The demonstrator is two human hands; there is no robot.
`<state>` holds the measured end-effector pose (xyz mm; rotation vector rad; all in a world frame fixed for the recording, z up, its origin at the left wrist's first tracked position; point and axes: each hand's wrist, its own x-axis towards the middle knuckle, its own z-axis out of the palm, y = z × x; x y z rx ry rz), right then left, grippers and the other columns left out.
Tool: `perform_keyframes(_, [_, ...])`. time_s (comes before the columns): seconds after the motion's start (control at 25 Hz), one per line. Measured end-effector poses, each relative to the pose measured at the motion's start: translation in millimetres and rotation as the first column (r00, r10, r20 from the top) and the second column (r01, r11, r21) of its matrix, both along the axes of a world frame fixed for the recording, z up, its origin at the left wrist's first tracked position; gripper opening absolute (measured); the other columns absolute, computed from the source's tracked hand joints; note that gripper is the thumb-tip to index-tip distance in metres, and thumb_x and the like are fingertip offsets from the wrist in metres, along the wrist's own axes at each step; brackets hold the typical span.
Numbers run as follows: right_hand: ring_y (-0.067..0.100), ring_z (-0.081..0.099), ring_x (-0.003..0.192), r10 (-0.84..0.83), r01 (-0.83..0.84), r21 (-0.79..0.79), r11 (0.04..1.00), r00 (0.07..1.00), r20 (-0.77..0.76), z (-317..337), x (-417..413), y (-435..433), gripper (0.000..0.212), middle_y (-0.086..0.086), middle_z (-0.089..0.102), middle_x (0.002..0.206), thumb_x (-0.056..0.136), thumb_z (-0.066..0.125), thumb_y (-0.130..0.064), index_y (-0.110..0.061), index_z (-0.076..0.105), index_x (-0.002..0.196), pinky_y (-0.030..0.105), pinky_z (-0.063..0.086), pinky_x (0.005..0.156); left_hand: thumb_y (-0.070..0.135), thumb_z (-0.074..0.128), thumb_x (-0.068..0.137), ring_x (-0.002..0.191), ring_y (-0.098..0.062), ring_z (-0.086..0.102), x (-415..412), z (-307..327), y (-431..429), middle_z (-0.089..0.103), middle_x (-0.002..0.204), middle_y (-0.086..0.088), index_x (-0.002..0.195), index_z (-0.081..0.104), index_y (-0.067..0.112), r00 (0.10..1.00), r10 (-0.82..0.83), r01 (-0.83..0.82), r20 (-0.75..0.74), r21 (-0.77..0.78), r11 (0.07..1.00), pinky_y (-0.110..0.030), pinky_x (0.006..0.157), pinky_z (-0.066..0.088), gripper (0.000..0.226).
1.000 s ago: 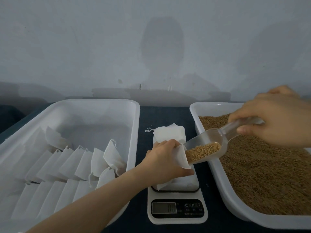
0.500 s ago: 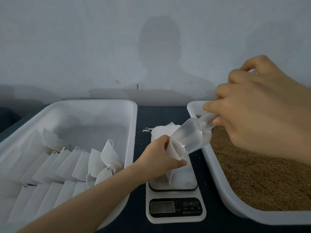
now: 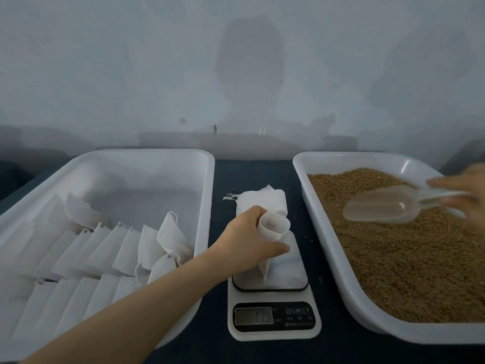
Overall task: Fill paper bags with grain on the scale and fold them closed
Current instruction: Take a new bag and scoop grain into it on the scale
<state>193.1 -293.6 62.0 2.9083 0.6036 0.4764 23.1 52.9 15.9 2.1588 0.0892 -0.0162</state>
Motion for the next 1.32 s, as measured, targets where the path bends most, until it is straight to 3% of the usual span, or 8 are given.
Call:
perform_keyframes(0.08, [0.021, 0.051, 0.074, -0.113, 0.118, 0.019, 0.993, 0.98, -0.163, -11, -2, 2, 0.036, -0.003, 0.063, 0.083, 0.075, 0.056, -0.042, -0.046, 0.062, 0.111, 0.049, 0.048, 0.07, 0.035, 0.078, 0.074, 0.079, -0.005, 0.054, -1, 0, 0, 0.055, 0.092, 0.015, 0.107, 0.05, 0.028, 1.0, -0.001, 0.001, 0.007, -0.001, 1.0, -0.015, 0.062, 0.041, 0.044])
perform_keyframes(0.2, [0.021, 0.053, 0.077, -0.208, 0.207, -0.088, 0.974, 0.978, 0.0, -28, -35, -1, 0.035, -0.004, 0.068, 0.086, 0.073, 0.065, -0.039, -0.043, 0.066, 0.107, 0.048, 0.046, 0.074, 0.035, 0.078, 0.074, 0.081, -0.005, 0.055, -1, 0, 0, 0.056, 0.093, 0.015, 0.107, 0.05, 0.028, 1.0, 0.01, -0.01, 0.014, -0.002, 1.0, -0.014, 0.063, 0.042, 0.044])
perform_keyframes(0.32, [0.02, 0.05, 0.08, -0.126, 0.123, 0.034, 0.992, 0.988, 0.092, -46, -44, 16, 0.032, -0.004, 0.067, 0.084, 0.075, 0.068, -0.035, -0.041, 0.068, 0.106, 0.042, 0.043, 0.073, 0.035, 0.078, 0.074, 0.085, -0.006, 0.056, 0, 0, 0, 0.056, 0.096, 0.014, 0.109, 0.05, 0.028, 1.0, 0.015, -0.015, 0.009, -0.007, 1.0, -0.014, 0.065, 0.043, 0.045])
perform_keyframes(0.6, [0.014, 0.061, 0.071, -0.221, 0.312, 0.265, 0.912, 0.92, -0.323, -47, -51, 17, 0.029, -0.012, 0.065, 0.082, 0.086, 0.061, -0.039, -0.057, 0.056, 0.108, 0.046, 0.051, 0.08, 0.036, 0.077, 0.074, 0.085, -0.005, 0.056, 0, 0, 0, 0.056, 0.095, 0.015, 0.109, 0.049, 0.029, 1.0, 0.013, -0.013, 0.007, -0.013, 1.0, -0.015, 0.066, 0.044, 0.045])
perform_keyframes(0.8, [0.023, 0.064, 0.074, -0.158, 0.327, 0.4, 0.857, 0.903, -0.399, -43, -60, 15, 0.029, -0.004, 0.066, 0.09, 0.084, 0.065, -0.038, -0.058, 0.056, 0.104, 0.036, 0.05, 0.064, 0.036, 0.077, 0.075, 0.088, -0.008, 0.056, 0, -1, 0, 0.057, 0.098, 0.013, 0.111, 0.05, 0.028, 1.0, 0.007, -0.008, -0.005, -0.024, 1.0, -0.017, 0.07, 0.045, 0.046])
perform_keyframes(0.96, [0.028, 0.062, 0.088, -0.191, 0.34, 0.375, 0.862, 0.905, -0.381, -43, -55, 17, 0.029, 0.0, 0.069, 0.098, 0.087, 0.062, -0.038, -0.049, 0.06, 0.113, 0.05, 0.048, 0.085, 0.035, 0.077, 0.076, 0.091, -0.01, 0.057, 0, 0, 0, 0.058, 0.103, 0.01, 0.113, 0.05, 0.027, 1.0, 0.011, -0.011, -0.008, -0.025, 1.0, -0.019, 0.074, 0.046, 0.047])
perform_keyframes(1.08, [0.024, 0.065, 0.077, -0.15, 0.324, 0.384, 0.865, 0.896, -0.418, -34, -61, 23, 0.027, -0.009, 0.064, 0.085, 0.086, 0.062, -0.039, -0.058, 0.054, 0.104, 0.03, 0.045, 0.057, 0.035, 0.077, 0.076, 0.093, -0.011, 0.057, 0, 0, 0, 0.057, 0.105, 0.009, 0.114, 0.049, 0.027, 1.0, 0.01, -0.01, -0.015, -0.018, 1.0, -0.021, 0.076, 0.046, 0.047])
perform_keyframes(1.32, [0.022, 0.063, 0.074, -0.151, 0.323, 0.402, 0.857, 0.902, -0.405, -36, -58, 23, 0.031, 0.001, 0.067, 0.114, 0.086, 0.063, -0.037, -0.048, 0.058, 0.114, 0.037, 0.046, 0.065, 0.037, 0.076, 0.076, 0.093, -0.01, 0.056, 0, -1, 0, 0.056, 0.104, 0.012, 0.113, 0.047, 0.031, 1.0, 0.004, -0.004, -0.025, -0.018, 1.0, -0.019, 0.073, 0.045, 0.047])
